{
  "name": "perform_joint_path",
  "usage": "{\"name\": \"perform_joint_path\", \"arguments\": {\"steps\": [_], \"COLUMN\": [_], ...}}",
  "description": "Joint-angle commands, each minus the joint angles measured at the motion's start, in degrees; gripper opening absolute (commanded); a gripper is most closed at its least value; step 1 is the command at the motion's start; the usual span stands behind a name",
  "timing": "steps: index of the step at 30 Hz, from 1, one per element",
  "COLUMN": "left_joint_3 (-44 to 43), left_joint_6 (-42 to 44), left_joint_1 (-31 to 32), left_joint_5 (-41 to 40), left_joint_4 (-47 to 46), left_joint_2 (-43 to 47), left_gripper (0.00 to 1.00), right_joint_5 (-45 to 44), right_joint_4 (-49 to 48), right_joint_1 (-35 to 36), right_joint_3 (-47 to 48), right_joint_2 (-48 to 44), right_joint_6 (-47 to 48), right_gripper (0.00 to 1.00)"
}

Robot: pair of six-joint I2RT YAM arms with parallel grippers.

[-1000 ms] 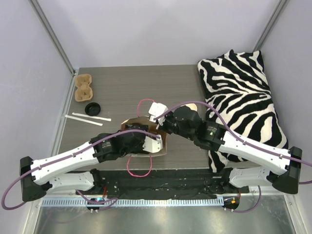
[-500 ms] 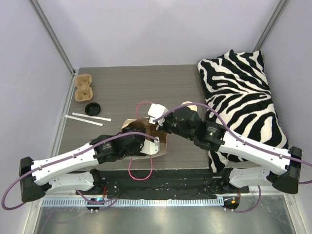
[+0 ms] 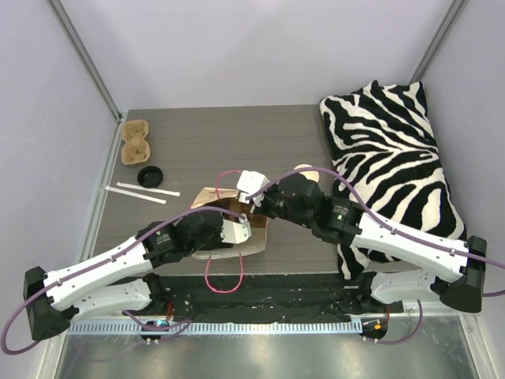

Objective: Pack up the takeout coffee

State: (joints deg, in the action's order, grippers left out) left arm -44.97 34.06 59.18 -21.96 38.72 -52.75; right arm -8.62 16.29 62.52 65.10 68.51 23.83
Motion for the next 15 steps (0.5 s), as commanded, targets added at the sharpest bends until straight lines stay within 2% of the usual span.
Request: {"name": "perform_joint_path", "arguments": {"steps": [1, 15], "left_joint_3": [-1.61, -1.43], "left_joint_6": [-2.34, 1.26], "left_joint_1": [-1.61, -2.05], "left_joint_5": [0.16, -1.77], "left_joint_4": [0.30, -6.37], "left_joint_2": [0.72, 0.64], "left_gripper": [0.00, 0.00], "right_joint_5": [-1.13, 1.50], "right_joint_4": [-2.41, 1.98], "right_joint_1": [-0.03, -0.30], "right_joint_3": [3.45, 8.11], "right_joint_2": [-0.49, 1.89], "right_joint_6": [-1.60, -6.78], "right_gripper": [0.01, 0.01]}}
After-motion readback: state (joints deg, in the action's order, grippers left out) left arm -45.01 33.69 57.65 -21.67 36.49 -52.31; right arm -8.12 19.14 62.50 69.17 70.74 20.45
